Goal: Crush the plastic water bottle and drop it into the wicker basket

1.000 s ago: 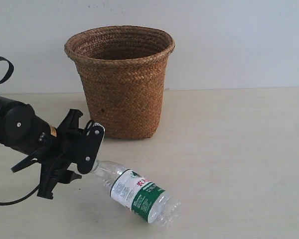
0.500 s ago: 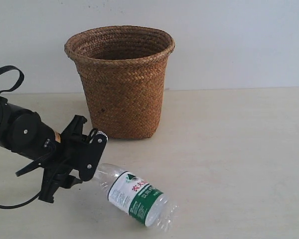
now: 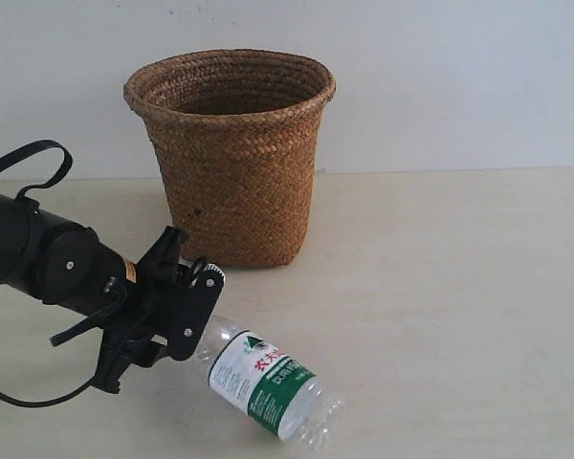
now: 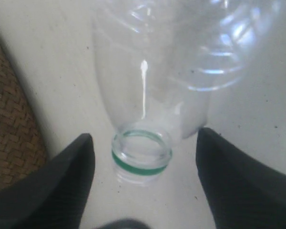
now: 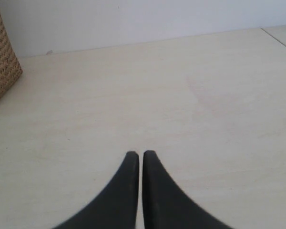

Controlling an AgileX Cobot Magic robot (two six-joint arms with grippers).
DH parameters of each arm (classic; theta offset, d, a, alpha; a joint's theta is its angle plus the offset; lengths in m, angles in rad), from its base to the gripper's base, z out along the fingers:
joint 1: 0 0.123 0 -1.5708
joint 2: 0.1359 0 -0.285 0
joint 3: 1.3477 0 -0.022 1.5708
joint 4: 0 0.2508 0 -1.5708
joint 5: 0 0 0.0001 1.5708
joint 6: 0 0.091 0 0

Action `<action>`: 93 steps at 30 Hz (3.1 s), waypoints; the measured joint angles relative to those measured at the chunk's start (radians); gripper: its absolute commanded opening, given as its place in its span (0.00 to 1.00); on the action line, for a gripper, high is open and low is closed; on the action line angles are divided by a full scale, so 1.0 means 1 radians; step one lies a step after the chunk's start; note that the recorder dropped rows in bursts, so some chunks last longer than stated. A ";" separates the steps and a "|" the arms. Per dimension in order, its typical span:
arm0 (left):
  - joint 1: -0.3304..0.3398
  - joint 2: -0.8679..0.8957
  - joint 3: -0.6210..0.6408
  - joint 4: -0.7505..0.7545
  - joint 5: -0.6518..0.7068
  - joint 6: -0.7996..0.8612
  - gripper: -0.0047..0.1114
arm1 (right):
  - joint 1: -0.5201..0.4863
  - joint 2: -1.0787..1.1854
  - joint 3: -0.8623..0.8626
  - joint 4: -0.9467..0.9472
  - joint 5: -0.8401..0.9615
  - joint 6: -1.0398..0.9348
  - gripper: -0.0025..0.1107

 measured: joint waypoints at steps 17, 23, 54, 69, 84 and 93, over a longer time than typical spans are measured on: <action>0.000 0.004 0.000 0.000 0.018 -0.113 0.08 | 0.000 0.000 0.000 0.000 0.000 0.000 0.02; 0.000 0.004 -0.002 0.000 0.138 -0.386 0.08 | 0.000 0.000 0.000 0.000 0.000 0.000 0.02; 0.000 -0.245 0.121 -0.079 0.359 -0.527 0.08 | 0.000 0.000 0.000 0.000 0.000 0.000 0.02; 0.000 -0.245 0.174 -0.075 0.257 -0.417 0.08 | 0.000 0.000 0.000 0.000 0.000 0.000 0.02; 0.000 -0.245 0.176 -0.075 0.244 -0.401 0.08 | 0.000 0.000 0.000 -0.064 -0.238 -0.017 0.02; 0.000 -0.245 0.176 -0.075 0.244 -0.399 0.08 | 0.000 0.000 0.000 0.026 -0.442 0.199 0.02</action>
